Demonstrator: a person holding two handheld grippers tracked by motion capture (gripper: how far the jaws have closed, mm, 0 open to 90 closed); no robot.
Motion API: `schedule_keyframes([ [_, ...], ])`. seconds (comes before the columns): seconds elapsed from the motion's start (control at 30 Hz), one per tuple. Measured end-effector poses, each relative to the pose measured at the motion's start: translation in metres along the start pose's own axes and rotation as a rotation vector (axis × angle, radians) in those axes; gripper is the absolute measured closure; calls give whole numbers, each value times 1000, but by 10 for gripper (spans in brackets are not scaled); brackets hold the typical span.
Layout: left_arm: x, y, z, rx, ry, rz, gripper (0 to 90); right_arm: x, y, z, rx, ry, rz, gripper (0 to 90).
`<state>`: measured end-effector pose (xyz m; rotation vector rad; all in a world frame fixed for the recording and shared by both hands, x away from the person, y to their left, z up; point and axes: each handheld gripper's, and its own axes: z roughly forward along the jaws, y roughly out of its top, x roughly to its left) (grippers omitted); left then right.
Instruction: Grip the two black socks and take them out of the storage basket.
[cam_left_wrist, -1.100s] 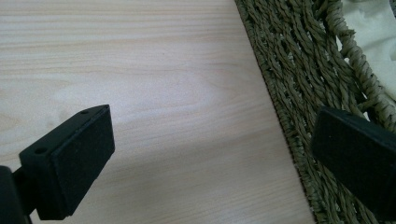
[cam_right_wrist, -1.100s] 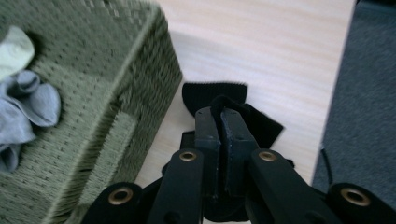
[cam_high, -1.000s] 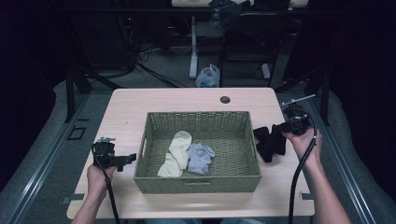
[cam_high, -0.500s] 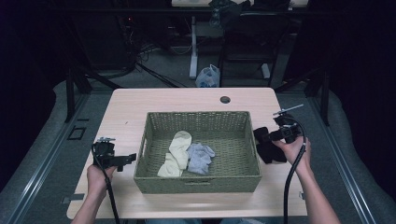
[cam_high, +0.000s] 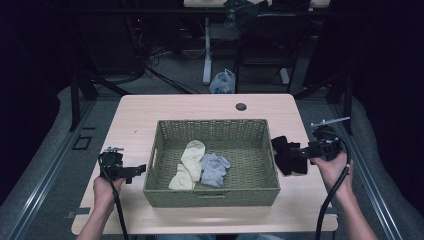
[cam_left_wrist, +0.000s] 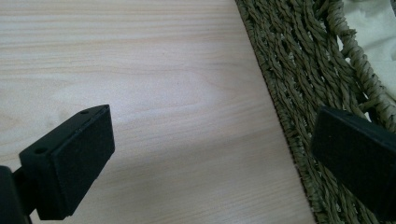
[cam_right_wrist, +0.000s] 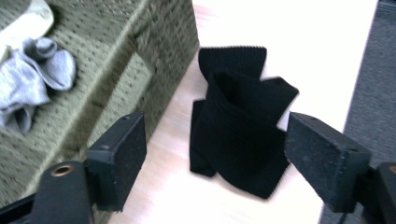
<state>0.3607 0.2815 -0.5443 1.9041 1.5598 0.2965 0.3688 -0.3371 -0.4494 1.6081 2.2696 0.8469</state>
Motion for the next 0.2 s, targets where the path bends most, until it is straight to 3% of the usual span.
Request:
schedule_keyframes([
  [0.2, -1, 1, 0, 2, -2, 4, 2, -3, -15, -4, 18, -12, -5, 153],
])
